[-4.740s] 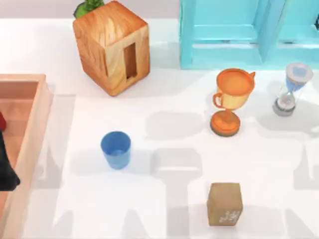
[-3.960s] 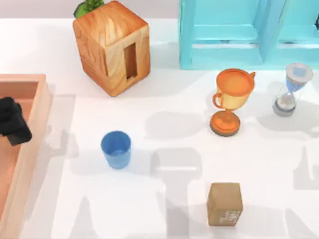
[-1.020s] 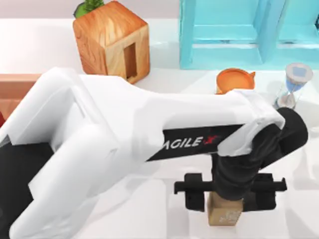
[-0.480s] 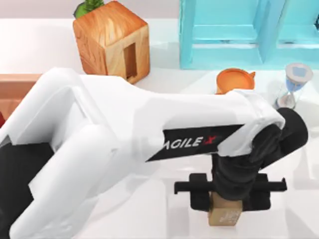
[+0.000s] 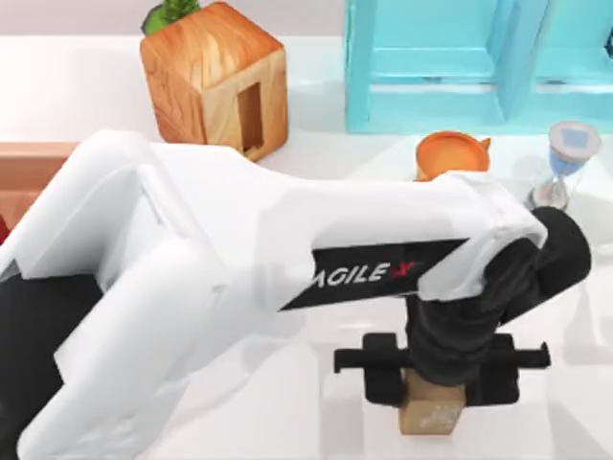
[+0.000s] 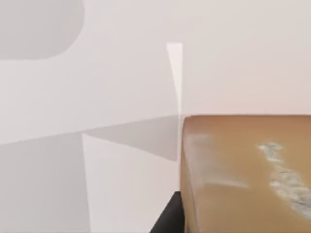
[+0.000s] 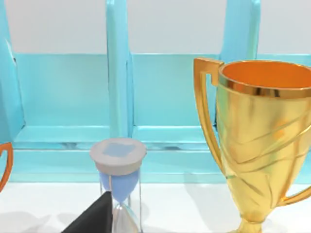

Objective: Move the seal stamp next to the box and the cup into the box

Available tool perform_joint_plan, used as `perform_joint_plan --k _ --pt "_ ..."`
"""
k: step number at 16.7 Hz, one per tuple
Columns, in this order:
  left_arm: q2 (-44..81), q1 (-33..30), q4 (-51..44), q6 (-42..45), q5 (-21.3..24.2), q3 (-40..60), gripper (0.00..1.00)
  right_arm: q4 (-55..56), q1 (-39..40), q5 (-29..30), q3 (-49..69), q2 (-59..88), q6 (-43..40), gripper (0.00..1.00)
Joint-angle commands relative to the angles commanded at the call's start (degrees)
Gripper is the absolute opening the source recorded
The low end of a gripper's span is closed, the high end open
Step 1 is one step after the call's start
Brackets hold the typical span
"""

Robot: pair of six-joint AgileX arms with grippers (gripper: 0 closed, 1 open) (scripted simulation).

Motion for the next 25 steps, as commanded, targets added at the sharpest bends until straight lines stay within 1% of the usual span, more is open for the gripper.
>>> perform_joint_plan --k 3,9,11,17,19,23,25 --pt "-4.03 2.13 -2.79 1.97 -0.11 -2.7 0.0 0.0 0.0 0.0 0.0 0.0 0.0 1.0" --pt "-20.51 6.61 -9.92 6.24 -0.19 -9.22 0.0 0.0 0.0 0.0 0.0 0.0 0.0 1.0" --pt "-22.61 7.97 -11.59 7.65 -0.19 -10.83 0.0 0.0 0.0 0.0 0.0 0.0 0.0 1.0" --pt "-23.4 8.57 -11.78 8.56 -0.19 -11.45 0.0 0.0 0.0 0.0 0.0 0.0 0.0 1.0" --pt "-26.58 11.4 -12.19 11.32 -0.17 -14.18 0.0 0.0 0.0 0.0 0.0 0.0 0.0 1.0" --pt "-37.3 19.77 -13.02 19.57 -0.25 -22.78 0.0 0.0 0.0 0.0 0.0 0.0 0.0 1.0" --pt "-43.1 24.98 -13.62 24.48 -0.27 -27.81 0.0 0.0 0.0 0.0 0.0 0.0 0.0 1.0"
